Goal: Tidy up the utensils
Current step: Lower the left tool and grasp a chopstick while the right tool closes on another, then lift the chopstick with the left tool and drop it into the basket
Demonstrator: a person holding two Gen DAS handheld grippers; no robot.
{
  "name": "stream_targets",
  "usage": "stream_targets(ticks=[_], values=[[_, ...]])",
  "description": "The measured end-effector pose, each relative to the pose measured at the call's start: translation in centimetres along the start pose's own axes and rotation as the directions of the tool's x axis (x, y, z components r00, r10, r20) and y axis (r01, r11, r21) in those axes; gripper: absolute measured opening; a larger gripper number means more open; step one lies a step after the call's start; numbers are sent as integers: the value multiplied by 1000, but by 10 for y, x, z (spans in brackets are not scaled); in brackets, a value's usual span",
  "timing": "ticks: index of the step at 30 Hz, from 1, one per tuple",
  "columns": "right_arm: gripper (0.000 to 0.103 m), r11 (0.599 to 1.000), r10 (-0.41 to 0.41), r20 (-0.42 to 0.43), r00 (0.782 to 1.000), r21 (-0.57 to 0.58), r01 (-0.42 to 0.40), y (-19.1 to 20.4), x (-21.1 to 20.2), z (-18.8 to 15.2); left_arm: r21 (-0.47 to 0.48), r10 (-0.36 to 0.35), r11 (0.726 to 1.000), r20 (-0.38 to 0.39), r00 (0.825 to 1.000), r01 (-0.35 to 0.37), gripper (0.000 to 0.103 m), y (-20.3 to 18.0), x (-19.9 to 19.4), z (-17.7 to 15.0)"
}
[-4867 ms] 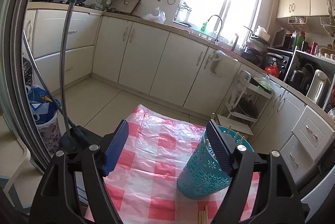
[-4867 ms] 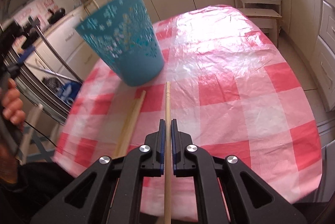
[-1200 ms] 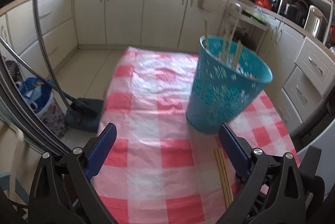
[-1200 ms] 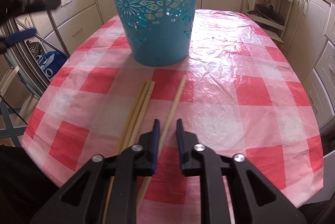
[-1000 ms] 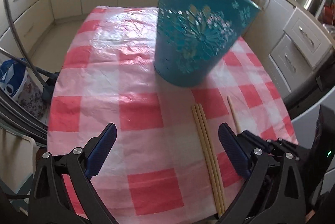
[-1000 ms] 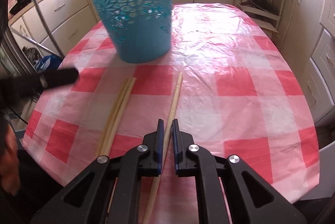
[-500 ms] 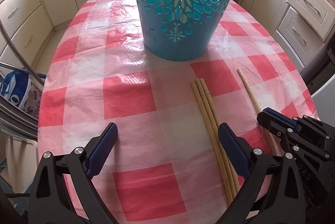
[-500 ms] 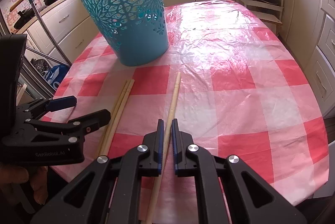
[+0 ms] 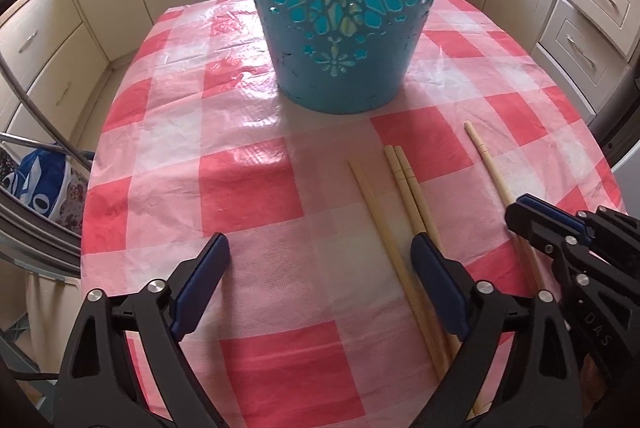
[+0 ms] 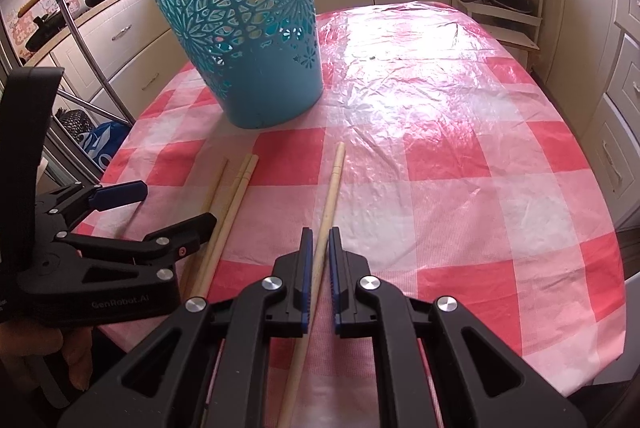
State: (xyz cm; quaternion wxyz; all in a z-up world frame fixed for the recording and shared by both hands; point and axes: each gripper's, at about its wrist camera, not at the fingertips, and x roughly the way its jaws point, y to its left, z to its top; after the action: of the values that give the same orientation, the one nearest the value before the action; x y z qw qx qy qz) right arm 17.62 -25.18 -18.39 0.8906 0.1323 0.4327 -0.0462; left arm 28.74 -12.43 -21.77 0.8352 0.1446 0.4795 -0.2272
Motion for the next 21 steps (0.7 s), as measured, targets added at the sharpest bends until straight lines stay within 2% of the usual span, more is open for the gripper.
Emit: stream_targets(ticks=[2,4,5,7,8,14,17,19,21], values=[[9,1000,-14,-2,1000,-14,14,3,2,2,23,-21,1000,17,1000,20,69,-5,-3,1],[9,999,-31,-11,999,-43,30,6,3,3,64,-52,997,35,998,50,45,-13,-6,1],[9,998,-36,-16,999,-56,35,8,3,4,77,-65,995,38,997,62,39,-16,-7,1],[9,998,-32,-33,999,-64,30,7,4,7,106,-96,990,34,995,92,15,-22,-8,3],[9,998,-25,-42,999,-59,22,5,4,9,104,-117,988,23,993,114,11,-20,-8,4],[10,996,-28,-85,996,-90,20,3,11,19,36,-163,986,-16,987,163,10,0,-5,9],[10,991,-48,-83,995,-129,37,8,12,19,72,-126,989,-14,992,127,10,-7,-5,7],[9,992,-17,-94,995,-130,5,10,12,18,118,-94,988,-6,996,94,9,-15,-5,6],[8,991,-5,-100,995,-135,-8,12,12,17,135,-117,984,-19,993,119,7,-17,-5,6]])
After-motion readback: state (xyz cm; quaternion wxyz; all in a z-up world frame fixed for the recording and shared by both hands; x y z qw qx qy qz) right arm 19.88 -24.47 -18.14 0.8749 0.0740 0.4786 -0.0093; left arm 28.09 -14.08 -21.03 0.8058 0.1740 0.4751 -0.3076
